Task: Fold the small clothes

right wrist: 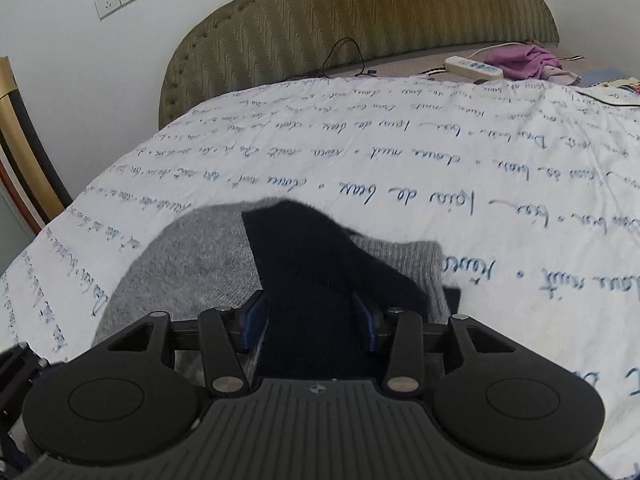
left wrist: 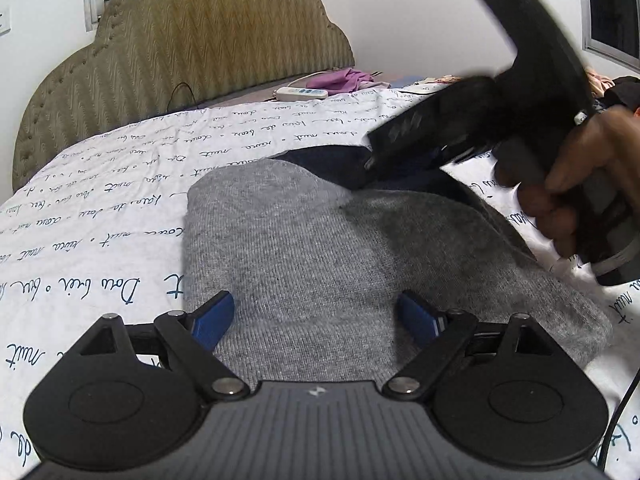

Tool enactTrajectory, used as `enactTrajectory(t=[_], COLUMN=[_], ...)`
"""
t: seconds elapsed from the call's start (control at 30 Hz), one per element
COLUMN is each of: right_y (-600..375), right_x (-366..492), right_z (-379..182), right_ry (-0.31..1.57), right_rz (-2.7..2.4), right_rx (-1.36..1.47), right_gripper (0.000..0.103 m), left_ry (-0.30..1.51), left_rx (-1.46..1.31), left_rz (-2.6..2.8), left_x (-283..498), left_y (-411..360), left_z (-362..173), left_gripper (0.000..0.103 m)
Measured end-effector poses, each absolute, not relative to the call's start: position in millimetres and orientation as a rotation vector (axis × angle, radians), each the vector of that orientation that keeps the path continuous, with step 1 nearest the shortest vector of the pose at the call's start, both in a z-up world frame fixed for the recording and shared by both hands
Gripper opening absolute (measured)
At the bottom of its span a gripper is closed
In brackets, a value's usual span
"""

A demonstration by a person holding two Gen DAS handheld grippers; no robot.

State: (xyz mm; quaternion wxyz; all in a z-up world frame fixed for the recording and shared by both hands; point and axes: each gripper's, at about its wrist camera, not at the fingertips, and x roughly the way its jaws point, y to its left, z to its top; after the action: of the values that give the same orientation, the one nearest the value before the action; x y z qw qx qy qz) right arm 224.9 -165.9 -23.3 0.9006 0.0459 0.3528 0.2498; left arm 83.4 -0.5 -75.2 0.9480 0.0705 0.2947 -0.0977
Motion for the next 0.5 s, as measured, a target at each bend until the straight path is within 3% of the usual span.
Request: enactTrajectory(t=[0.17, 0.3, 0.5], right_y=[-168, -152, -170], right_x=[185, 167, 176], right_z=[11, 5, -29], right_ry=[0.663, 0.682, 0.696], right_rz=[0.53, 0.583, 0.608], right_rx=[0.173, 0.099, 0.152], right_gripper=[0.054, 0.059, 0.042], left_ry=[0.597, 0.598, 0.597], left_rx=[0.144, 0.144, 0.141], left_rz=[-0.194, -0.194, -0.198], left_x=[85, 85, 85], left_y=[0, 0, 0], left_z=[-76, -76, -76], left_gripper=[0.09, 0.091, 0.091])
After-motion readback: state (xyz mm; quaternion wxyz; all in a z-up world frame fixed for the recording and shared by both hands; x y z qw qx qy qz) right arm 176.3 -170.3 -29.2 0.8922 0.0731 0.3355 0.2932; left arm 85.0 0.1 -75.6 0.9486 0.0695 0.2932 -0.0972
